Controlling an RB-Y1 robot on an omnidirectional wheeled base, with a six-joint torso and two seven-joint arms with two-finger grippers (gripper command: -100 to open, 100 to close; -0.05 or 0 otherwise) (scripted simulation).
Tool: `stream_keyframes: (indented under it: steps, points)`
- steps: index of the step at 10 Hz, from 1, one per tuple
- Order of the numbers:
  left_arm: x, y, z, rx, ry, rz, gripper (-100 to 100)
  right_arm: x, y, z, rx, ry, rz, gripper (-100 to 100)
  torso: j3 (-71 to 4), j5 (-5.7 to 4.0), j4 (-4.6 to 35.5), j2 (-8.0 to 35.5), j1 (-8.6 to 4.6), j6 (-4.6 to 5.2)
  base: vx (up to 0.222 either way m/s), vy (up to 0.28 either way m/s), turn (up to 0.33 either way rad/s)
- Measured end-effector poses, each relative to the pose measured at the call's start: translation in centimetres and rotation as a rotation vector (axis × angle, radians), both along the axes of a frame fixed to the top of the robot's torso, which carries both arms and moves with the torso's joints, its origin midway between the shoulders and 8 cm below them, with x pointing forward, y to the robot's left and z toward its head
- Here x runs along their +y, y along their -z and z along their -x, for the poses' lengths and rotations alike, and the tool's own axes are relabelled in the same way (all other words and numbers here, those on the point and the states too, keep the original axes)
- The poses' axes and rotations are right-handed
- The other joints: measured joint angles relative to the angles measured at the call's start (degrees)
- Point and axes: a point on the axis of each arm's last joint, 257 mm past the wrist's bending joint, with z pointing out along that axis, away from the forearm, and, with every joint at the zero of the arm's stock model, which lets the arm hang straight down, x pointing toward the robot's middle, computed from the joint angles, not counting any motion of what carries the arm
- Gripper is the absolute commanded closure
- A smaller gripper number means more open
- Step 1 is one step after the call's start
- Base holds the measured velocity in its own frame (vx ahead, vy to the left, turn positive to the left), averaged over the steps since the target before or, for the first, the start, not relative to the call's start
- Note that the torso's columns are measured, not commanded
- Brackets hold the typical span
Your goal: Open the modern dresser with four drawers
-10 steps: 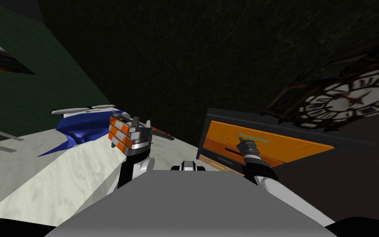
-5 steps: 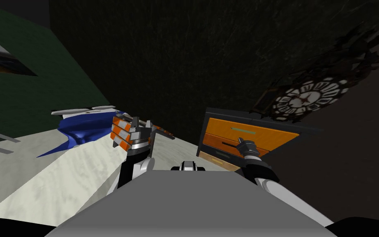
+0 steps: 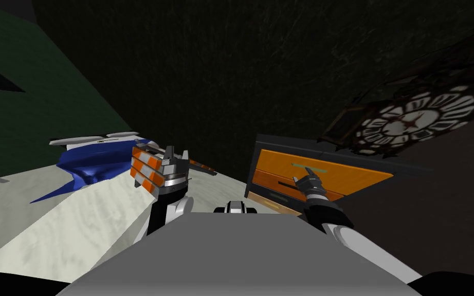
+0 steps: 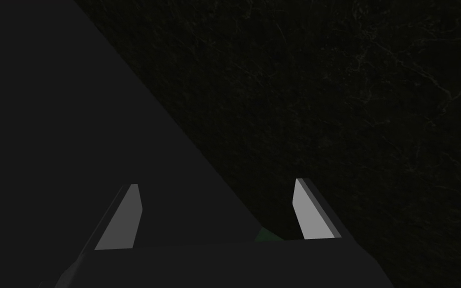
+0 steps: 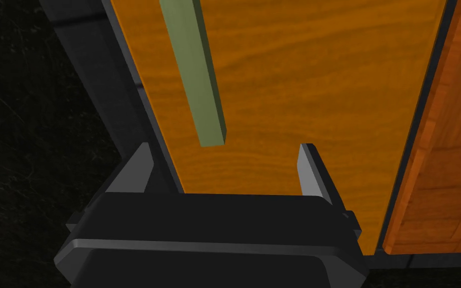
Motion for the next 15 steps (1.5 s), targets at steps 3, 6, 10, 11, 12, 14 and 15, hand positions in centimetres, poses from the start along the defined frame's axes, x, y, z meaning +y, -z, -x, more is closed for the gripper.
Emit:
stream_keyframes:
  steps: [3, 6, 10, 11, 12, 14, 15]
  points:
    - [0.0, 0.0, 0.0, 0.0, 0.0, 0.0, 0, 0.3, -0.3, 0.3, 0.01, -0.005, -0.041, -100, -0.03, 0.0, -0.02, -0.04, 0.01, 0.0, 0.098, -0.039, -0.029]
    - [0.0, 0.0, 0.0, 0.0, 0.0, 0.0, 0, 0.3, -0.1, 0.8, 0.043, -0.001, -0.054, -100, -0.07, -0.01, -0.03, -0.1, -0.04, -0.01, 0.094, -0.043, -0.021]
    - [0.0, 0.0, 0.0, 0.0, 0.0, 0.0, 0, 2.9, -2.5, 0.8, 0.007, -0.049, -0.087, -100, 0.02, 0.0, 0.01, 0.03, 0.01, 0.0, 0.016, -0.006, -0.004]
    - [0.0, 0.0, 0.0, 0.0, 0.0, 0.0, 0, 2.9, -2.6, 0.8, 0.006, -0.05, -0.087, -100, -0.02, -0.01, -0.01, -0.04, -0.03, 0.0, 0.098, -0.026, 0.01]
    - [0.0, 0.0, 0.0, 0.0, 0.0, 0.0, 0, 2.9, -2.8, 0.8, 0.006, -0.05, -0.087, -100, -0.21, -0.04, -0.1, -0.36, -0.13, -0.01, 0.062, -0.018, 0.006]
    - [0.0, 0.0, 0.0, 0.0, 0.0, 0.0, 0, 2.8, -2.9, 0.8, 0.006, -0.049, -0.087, 100, -0.01, 0.0, -0.01, 0.0, 0.01, 0.0, -0.043, 0.03, -0.016]
    - [0.0, 0.0, 0.0, 0.0, 0.0, 0.0, 0, 2.9, -2.6, 0.8, 0.014, -0.054, -0.09, 100, 0.17, 0.24, 0.26, 0.44, 0.22, 0.1, -0.152, 0.072, -0.071]
